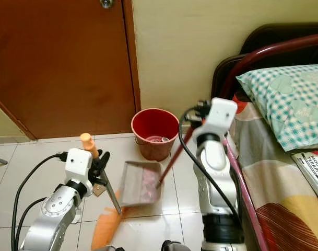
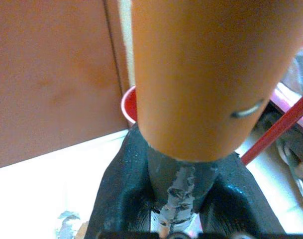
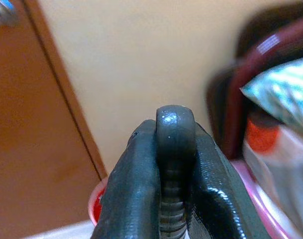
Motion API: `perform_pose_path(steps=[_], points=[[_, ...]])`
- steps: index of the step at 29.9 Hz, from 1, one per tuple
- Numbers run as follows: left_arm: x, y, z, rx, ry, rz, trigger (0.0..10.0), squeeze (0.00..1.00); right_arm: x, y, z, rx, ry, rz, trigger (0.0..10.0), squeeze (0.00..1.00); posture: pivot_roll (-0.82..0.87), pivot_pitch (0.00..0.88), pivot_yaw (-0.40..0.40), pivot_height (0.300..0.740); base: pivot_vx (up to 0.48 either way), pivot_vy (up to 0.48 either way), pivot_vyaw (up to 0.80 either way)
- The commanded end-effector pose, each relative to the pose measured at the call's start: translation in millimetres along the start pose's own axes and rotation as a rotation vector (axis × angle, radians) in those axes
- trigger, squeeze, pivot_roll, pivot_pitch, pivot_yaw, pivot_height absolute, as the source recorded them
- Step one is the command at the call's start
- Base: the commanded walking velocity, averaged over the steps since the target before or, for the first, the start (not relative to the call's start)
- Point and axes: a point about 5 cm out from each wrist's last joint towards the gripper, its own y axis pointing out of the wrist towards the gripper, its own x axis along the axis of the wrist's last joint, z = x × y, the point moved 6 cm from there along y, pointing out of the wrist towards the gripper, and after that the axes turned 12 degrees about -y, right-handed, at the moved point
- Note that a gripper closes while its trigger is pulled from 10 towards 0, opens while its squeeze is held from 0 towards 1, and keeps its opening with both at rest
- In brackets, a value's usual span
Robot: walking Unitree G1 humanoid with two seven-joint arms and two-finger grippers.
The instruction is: Sweep floor
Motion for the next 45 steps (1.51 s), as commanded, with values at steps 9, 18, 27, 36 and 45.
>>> perform_pose_path(steps=[9,18,27,36,45], points=[[35,5.1,-37.6,-0.169,0.143,-0.119,10.0,0.0,-54,-13.0,-55.3,-0.198,-0.229,0.17,10.0,0.0,0.06,0.164,0.004,0.74,0.0,0.0,0.0],[59,9.1,-50.5,-0.204,0.186,-0.213,10.0,0.0,-60,-15.7,-67.3,-0.222,-0.266,0.172,10.0,0.0,0.04,0.168,0.013,0.74,0.0,0.0,0.0],[107,12.7,-55.9,-0.2,0.31,-0.382,10.0,0.0,-71,-18.0,-62.5,-0.209,-0.274,0.202,10.0,0.0,0.05,0.17,0.014,0.74,0.0,0.0,0.0],[124,13.7,-14.5,-0.008,0.325,-0.452,10.0,0.0,-69,-14.3,-50.4,-0.16,-0.27,0.187,10.0,0.0,0.04,0.175,0.013,0.74,0.0,0.0,0.0],[99,15.3,2.0,0.024,0.347,-0.38,10.0,0.0,-66,-12.6,-27.6,-0.07,-0.218,0.16,10.0,0.0,0.05,0.175,0.008,0.74,0.0,0.0,0.0]])
